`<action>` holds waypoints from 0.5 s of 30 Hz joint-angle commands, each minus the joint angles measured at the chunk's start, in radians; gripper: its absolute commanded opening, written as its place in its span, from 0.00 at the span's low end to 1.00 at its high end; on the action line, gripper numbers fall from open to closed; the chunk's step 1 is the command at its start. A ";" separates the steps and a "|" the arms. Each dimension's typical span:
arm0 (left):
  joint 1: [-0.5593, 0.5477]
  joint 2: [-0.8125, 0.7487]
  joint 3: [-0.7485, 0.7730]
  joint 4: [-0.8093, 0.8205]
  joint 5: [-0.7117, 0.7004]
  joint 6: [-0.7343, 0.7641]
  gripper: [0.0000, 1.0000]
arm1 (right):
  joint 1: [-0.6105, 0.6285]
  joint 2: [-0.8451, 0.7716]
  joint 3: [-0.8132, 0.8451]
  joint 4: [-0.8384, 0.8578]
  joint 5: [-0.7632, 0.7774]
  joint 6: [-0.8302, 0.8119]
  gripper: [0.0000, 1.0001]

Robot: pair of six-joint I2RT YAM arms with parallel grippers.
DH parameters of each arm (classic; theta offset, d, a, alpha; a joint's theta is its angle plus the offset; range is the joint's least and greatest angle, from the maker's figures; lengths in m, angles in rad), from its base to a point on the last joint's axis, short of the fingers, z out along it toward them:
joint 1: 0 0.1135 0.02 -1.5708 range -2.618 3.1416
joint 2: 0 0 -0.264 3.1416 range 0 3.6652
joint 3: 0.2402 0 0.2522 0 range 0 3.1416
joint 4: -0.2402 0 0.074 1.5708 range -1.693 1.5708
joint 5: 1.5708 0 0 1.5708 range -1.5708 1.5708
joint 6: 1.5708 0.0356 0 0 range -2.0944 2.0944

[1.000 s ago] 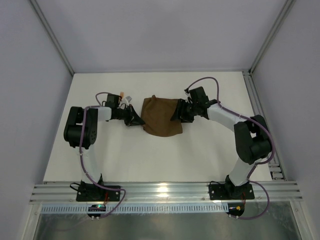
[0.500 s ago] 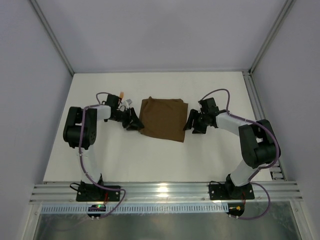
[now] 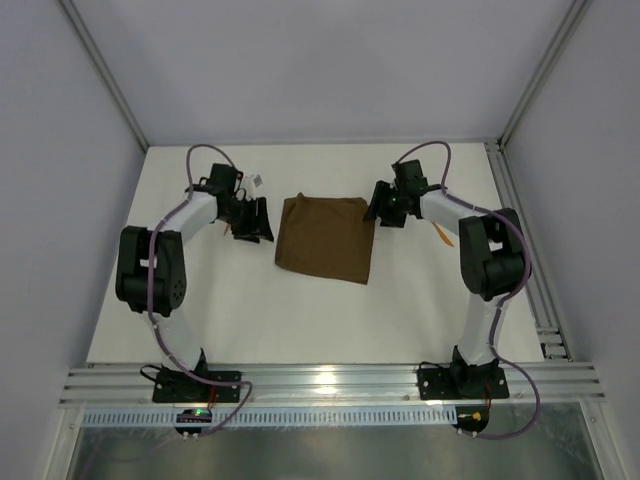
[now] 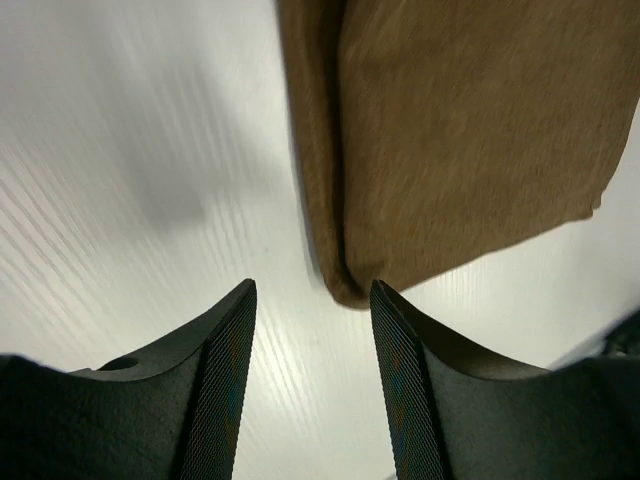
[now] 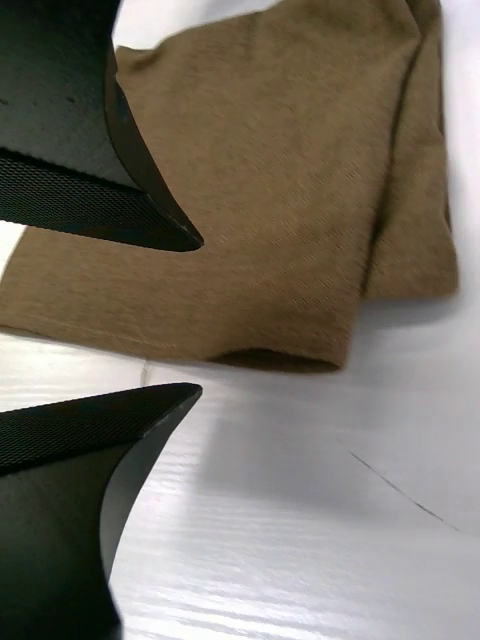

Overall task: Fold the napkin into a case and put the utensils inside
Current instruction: Move the lower triangle-folded napkin to the center of the board.

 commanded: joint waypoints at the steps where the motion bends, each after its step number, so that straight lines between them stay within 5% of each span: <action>1: -0.086 -0.043 0.130 0.048 -0.199 0.097 0.52 | -0.012 0.082 0.095 -0.010 0.026 0.005 0.60; 15: -0.201 0.302 0.552 0.094 -0.366 0.150 0.55 | -0.012 0.197 0.175 0.034 -0.001 0.012 0.55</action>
